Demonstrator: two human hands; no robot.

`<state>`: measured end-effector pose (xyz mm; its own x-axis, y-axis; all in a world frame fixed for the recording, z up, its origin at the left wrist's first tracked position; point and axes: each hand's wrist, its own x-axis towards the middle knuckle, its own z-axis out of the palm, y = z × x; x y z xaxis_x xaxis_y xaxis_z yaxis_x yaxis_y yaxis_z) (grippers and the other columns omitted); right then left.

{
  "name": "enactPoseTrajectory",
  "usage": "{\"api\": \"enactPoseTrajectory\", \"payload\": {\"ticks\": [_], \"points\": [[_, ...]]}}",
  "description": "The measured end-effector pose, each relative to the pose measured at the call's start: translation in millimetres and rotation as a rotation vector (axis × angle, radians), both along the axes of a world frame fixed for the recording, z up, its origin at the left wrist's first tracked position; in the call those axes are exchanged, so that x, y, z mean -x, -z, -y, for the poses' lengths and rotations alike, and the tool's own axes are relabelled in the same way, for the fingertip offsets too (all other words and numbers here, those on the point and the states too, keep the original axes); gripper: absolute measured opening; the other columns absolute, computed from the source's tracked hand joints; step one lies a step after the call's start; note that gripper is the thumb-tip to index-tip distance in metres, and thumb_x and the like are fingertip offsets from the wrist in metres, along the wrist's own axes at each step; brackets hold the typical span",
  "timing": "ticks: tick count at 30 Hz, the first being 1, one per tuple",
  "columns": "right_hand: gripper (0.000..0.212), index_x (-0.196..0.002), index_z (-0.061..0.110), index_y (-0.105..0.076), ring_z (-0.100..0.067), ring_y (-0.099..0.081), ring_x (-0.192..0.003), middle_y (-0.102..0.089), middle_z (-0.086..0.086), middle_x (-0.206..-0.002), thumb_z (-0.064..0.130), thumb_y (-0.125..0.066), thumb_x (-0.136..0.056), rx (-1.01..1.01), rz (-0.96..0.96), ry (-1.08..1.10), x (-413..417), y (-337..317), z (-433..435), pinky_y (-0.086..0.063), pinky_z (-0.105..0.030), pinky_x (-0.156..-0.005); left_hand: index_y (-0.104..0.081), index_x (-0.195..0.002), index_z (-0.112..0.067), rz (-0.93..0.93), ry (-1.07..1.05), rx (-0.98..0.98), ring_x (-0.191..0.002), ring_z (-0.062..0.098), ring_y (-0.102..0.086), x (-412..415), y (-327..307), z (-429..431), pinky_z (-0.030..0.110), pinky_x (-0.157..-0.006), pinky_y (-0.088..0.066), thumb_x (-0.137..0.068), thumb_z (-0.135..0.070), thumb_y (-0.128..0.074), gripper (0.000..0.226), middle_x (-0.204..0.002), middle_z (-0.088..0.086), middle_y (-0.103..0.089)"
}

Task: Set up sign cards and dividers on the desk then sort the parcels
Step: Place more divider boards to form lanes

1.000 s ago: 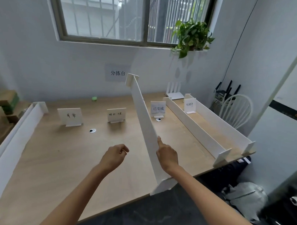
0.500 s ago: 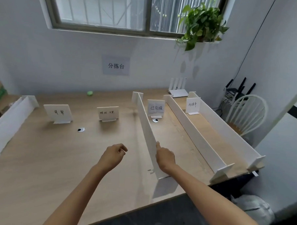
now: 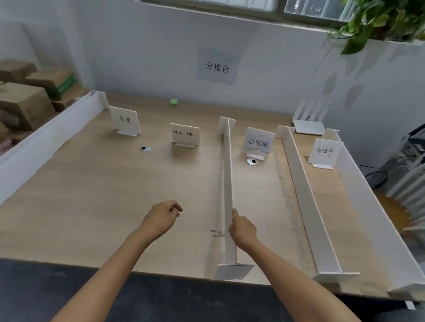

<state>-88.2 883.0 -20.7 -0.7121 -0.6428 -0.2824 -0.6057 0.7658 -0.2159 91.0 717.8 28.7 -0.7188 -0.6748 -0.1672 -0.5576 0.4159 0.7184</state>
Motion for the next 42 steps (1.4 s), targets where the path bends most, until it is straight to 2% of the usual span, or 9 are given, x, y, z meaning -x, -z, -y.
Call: {"api": "enactPoseTrajectory", "payload": {"ticks": [10, 13, 15, 17, 19, 22, 27, 35, 42], "points": [[0.058, -0.142, 0.018, -0.021, -0.019, -0.061, -0.07, -0.064, -0.003, -0.088, 0.025, -0.049, -0.092, 0.039, 0.008, -0.089, 1.0, 47.1, -1.2, -0.055, -0.032, -0.061, -0.061, -0.085, -0.028, 0.09, -0.142, -0.044, -0.089, 0.016, -0.063, -41.7, 24.9, -22.2, 0.032, -0.085, -0.05, -0.089, -0.01, -0.041, 0.026, -0.092, 0.001, -0.068], [0.06, -0.146, 0.012, -0.013, -0.024, -0.061, -0.079, -0.063, -0.008, -0.093, 0.018, -0.042, -0.093, -0.052, -0.025, -0.155, 0.8, 50.6, 0.5, -0.052, -0.032, -0.063, -0.061, -0.088, -0.025, 0.109, -0.181, -0.055, -0.091, 0.016, -0.061, -52.9, 25.0, -17.5, 0.03, -0.085, -0.049, -0.09, -0.01, -0.042, 0.025, -0.091, -0.001, -0.067], [0.054, -0.143, 0.008, -0.023, -0.028, -0.059, -0.093, -0.063, -0.01, -0.103, 0.016, -0.041, -0.093, -0.122, -0.062, -0.225, 3.5, 44.0, 8.4, -0.048, -0.033, -0.067, -0.061, -0.088, -0.026, 0.11, -0.196, -0.067, -0.091, 0.014, -0.061, -60.4, 23.8, -11.1, 0.028, -0.083, -0.048, -0.091, -0.01, -0.042, 0.025, -0.091, -0.003, -0.067], [0.028, -0.117, 0.009, -0.047, -0.029, -0.053, -0.106, -0.061, -0.01, -0.112, 0.018, -0.044, -0.091, -0.177, -0.111, -0.294, 5.9, 27.7, 21.4, -0.043, -0.033, -0.071, -0.061, -0.087, -0.027, 0.098, -0.211, -0.073, -0.091, 0.012, -0.061, -69.6, 21.6, -1.4, 0.027, -0.082, -0.048, -0.091, -0.011, -0.042, 0.025, -0.091, -0.004, -0.066], [0.006, -0.087, 0.014, -0.048, -0.029, -0.05, -0.107, -0.061, -0.009, -0.109, 0.015, -0.043, -0.089, -0.16, -0.169, -0.3, 4.6, 6.3, 37.5, -0.037, -0.031, -0.069, -0.06, -0.086, -0.03, 0.082, -0.225, -0.067, -0.091, 0.011, -0.061, -81.2, 18.1, 10.9, 0.026, -0.082, -0.048, -0.092, -0.011, -0.042, 0.027, -0.091, -0.004, -0.067], [0.027, -0.064, 0.016, -0.028, -0.031, -0.052, -0.09, -0.056, -0.009, -0.09, 0.013, -0.039, -0.089, -0.031, -0.207, -0.29, -7.5, -17.0, 71.6, -0.034, -0.031, -0.064, -0.061, -0.088, -0.029, 0.044, -0.275, -0.063, -0.091, 0.01, -0.061, -103.2, 7.9, 33.8, 0.025, -0.08, -0.047, -0.092, -0.011, -0.042, 0.026, -0.091, -0.004, -0.067], [0.022, -0.096, 0.008, -0.058, -0.032, -0.057, -0.095, -0.064, -0.01, -0.099, 0.018, -0.04, -0.089, 0.139, -0.152, -0.456, -77.4, -37.5, 145.2, -0.043, -0.034, -0.07, -0.065, -0.094, -0.021, -0.033, -0.396, 0.007, -0.091, 0.012, -0.06, -164.7, -17.4, 83.3, 0.025, -0.081, -0.046, -0.092, -0.009, -0.042, 0.026, -0.092, -0.004, -0.066], [0.026, -0.095, 0.012, -0.064, -0.029, -0.061, -0.092, -0.067, -0.009, -0.099, 0.021, -0.04, -0.09, 0.226, 0.071, -0.573, -233.3, -47.5, 274.2, -0.038, -0.027, -0.066, -0.059, -0.08, -0.031, -0.082, -0.64, 0.076, -0.089, 0.015, -0.06, -320.0, -31.2, 158.5, 0.029, -0.078, -0.046, -0.09, -0.003, -0.044, 0.033, -0.085, -0.006, -0.066], [0.027, -0.092, 0.008, -0.064, -0.029, -0.062, -0.089, -0.068, -0.01, -0.095, 0.02, -0.04, -0.091, 0.254, 0.203, -0.659, -341.8, -35.0, 358.5, -0.038, -0.028, -0.064, -0.063, -0.083, -0.025, -0.054, -0.776, 0.117, -0.083, 0.016, -0.062, -437.0, -29.4, 195.4, 0.03, -0.075, -0.049, -0.088, 0.001, -0.046, 0.031, -0.089, 0.001, -0.068]]}}
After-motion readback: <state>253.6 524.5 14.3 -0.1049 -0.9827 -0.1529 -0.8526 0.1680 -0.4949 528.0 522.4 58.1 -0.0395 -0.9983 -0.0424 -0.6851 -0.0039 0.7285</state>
